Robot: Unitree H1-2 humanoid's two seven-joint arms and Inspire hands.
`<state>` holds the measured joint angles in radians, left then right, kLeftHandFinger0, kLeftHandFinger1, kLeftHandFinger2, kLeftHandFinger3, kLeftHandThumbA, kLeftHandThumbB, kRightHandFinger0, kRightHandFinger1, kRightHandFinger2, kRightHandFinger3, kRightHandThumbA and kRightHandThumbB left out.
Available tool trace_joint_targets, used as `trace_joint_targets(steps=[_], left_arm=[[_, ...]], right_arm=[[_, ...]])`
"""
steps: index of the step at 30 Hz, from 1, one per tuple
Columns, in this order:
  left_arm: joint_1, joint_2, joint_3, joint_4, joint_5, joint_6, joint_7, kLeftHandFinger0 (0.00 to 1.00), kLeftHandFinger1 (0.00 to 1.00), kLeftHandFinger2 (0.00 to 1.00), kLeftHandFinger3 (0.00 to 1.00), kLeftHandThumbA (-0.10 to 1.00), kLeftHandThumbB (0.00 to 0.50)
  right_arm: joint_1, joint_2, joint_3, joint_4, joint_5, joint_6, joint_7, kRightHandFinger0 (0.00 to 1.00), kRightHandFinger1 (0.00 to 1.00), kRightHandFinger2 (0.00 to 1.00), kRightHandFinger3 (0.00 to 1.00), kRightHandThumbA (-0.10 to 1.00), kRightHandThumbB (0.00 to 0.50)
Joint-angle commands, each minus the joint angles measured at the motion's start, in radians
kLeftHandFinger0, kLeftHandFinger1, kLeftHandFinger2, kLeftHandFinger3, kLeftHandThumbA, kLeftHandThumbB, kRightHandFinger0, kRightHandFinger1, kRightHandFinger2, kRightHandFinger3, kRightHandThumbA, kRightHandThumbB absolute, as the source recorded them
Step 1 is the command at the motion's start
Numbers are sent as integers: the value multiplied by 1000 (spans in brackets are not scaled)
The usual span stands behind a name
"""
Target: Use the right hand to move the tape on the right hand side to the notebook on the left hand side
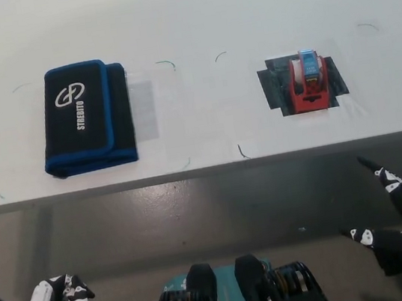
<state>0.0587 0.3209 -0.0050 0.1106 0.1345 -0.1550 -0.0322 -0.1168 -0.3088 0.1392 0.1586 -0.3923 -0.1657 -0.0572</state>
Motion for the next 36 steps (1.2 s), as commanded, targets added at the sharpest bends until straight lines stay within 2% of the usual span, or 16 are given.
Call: trace_joint_targets(steps=[1,3,4,6,8,12,17,19,20,22,24,25,26,27,34,36], left_arm=[[11,8,4,-21,12,-47,-2,189,127,153,394,76,0],[16,13,5,-33,18,-37,-3,187,129,162,387,131,0],[14,12,5,-32,18,-37,-3,187,131,162,387,139,1],[9,12,5,-31,20,-34,-3,187,132,163,386,144,0],[9,13,5,-35,21,-38,-4,179,123,147,384,121,0],[8,16,6,-35,14,-42,-10,188,126,154,391,91,0],[9,16,5,-37,17,-38,-12,194,129,161,405,76,0],[7,14,4,-33,20,-51,-9,191,127,163,406,66,0],[8,14,4,-36,20,-46,-10,197,130,165,408,75,0],[9,13,4,-39,19,-37,-10,199,131,165,409,84,0],[13,7,3,-37,18,-39,-8,200,131,165,409,85,0],[14,8,3,-39,17,-35,-10,203,136,173,417,84,0],[14,8,3,-39,16,-33,-11,204,137,175,420,85,0],[11,8,4,-37,17,-30,-10,199,135,170,418,94,0],[7,10,3,-32,23,-34,-8,201,139,173,417,94,0],[6,8,3,-30,22,-38,-6,199,133,166,415,87,0]], right_arm=[[-37,7,-24,-57,-9,-47,-34,1000,1000,1000,1000,915,157],[-81,7,-28,-79,-27,-13,-28,1000,1000,1000,1000,951,182],[-106,5,-31,-81,-28,-11,-27,1000,1000,1000,1000,899,179],[-134,4,-38,-81,-19,-16,-24,1000,1000,1000,1000,875,179],[-179,4,-48,-94,-4,-3,-12,1000,1000,1000,1000,763,169],[-242,-3,-58,-113,-12,40,6,1000,1000,1000,1000,758,175],[-321,-8,-71,-84,11,45,21,1000,1000,1000,1000,785,235],[-368,-11,-79,-59,38,52,37,1000,1000,1000,1000,762,251],[-401,-5,-92,-42,78,79,58,1000,1000,1000,1000,753,280],[-425,-3,-102,-23,127,87,87,1000,1000,1000,1000,715,282],[-459,8,-124,15,187,91,105,1000,1000,1000,1000,630,330],[-496,20,-142,63,230,89,112,1000,1000,1000,1000,638,369],[-502,22,-144,72,230,86,111,1000,1000,1000,1000,657,374],[-541,28,-151,113,250,76,120,1000,1000,1000,1000,716,406],[-622,56,-182,218,323,61,150,1000,1000,1000,1000,703,416],[-649,64,-190,243,335,73,155,1000,1000,1000,1000,744,438]])
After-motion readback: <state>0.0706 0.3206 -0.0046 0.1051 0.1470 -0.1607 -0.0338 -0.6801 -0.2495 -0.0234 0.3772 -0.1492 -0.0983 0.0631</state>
